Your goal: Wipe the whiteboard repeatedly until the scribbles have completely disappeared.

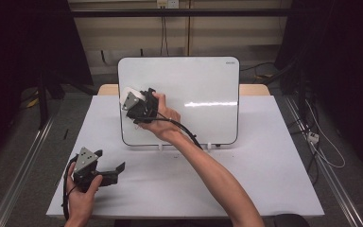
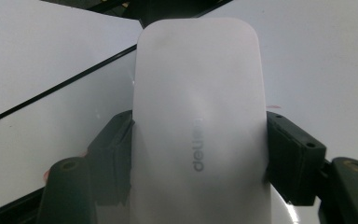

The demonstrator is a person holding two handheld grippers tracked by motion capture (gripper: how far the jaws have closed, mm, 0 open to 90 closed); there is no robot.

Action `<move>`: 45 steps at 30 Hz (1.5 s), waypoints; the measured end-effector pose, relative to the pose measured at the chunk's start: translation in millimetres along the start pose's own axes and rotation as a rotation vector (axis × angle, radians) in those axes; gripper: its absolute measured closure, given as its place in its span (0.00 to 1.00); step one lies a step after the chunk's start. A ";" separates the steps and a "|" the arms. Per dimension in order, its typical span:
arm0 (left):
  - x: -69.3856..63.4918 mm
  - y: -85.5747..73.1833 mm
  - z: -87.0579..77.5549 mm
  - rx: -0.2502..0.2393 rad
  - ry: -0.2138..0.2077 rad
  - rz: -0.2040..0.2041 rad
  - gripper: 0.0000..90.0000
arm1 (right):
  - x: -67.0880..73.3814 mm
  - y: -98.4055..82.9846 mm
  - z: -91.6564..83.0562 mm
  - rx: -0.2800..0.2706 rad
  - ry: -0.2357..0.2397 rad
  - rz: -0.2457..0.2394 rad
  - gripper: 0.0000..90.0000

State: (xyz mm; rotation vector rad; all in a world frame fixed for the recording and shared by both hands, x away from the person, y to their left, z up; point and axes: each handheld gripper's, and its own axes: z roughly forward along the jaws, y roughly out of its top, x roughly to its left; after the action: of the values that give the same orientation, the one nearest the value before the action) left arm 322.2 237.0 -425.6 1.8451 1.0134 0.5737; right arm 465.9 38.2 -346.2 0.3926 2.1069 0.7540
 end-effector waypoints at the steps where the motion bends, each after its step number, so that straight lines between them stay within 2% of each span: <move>1: 0.1 -0.1 0.1 0.000 0.001 -0.001 0.05 | -4.2 0.2 -0.4 0.004 -0.002 0.002 0.35; 5: 0.5 -0.3 -0.1 0.000 0.001 -0.003 0.05 | -9.4 0.1 -1.2 0.005 -0.004 0.009 0.35; 6: 1.0 -0.2 -0.5 0.004 -0.001 0.000 0.05 | -12.6 -0.3 -1.5 0.002 -0.008 0.029 0.35; 8: 1.3 -0.3 -0.8 0.002 0.001 -0.005 0.05 | -14.9 -0.6 -1.5 0.001 -0.010 0.036 0.35; 12: 1.4 -0.5 -0.7 0.003 0.001 -0.006 0.05 | -24.8 -0.7 -3.2 0.009 -0.019 0.040 0.35; 14: 1.5 -0.4 -0.9 0.004 0.000 -0.006 0.05 | -32.0 -0.6 -3.7 0.004 -0.034 0.064 0.35; 17: 1.7 -0.4 -0.9 0.002 0.000 -0.009 0.05 | -36.1 -1.0 -4.4 0.008 -0.035 0.071 0.35; 25: 2.0 -0.6 -1.0 -0.002 0.005 -0.010 0.05 | -55.4 -0.4 -6.3 0.008 -0.077 0.120 0.35; 36: 1.0 -0.1 0.2 0.001 0.002 -0.006 0.05 | -52.0 1.2 -6.6 0.018 -0.100 0.106 0.35; 42: 1.0 0.0 0.3 0.004 -0.002 -0.006 0.05 | -44.1 -1.8 -5.7 0.011 -0.092 0.102 0.35; 45: 0.4 0.3 0.6 0.004 -0.003 -0.004 0.05 | -38.8 -1.9 -5.3 0.015 -0.080 0.084 0.35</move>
State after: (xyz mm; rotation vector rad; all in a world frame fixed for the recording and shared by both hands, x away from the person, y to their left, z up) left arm 323.0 237.0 -425.7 1.8466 1.0165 0.5667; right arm 484.7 14.6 -321.1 0.5145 2.0330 0.7588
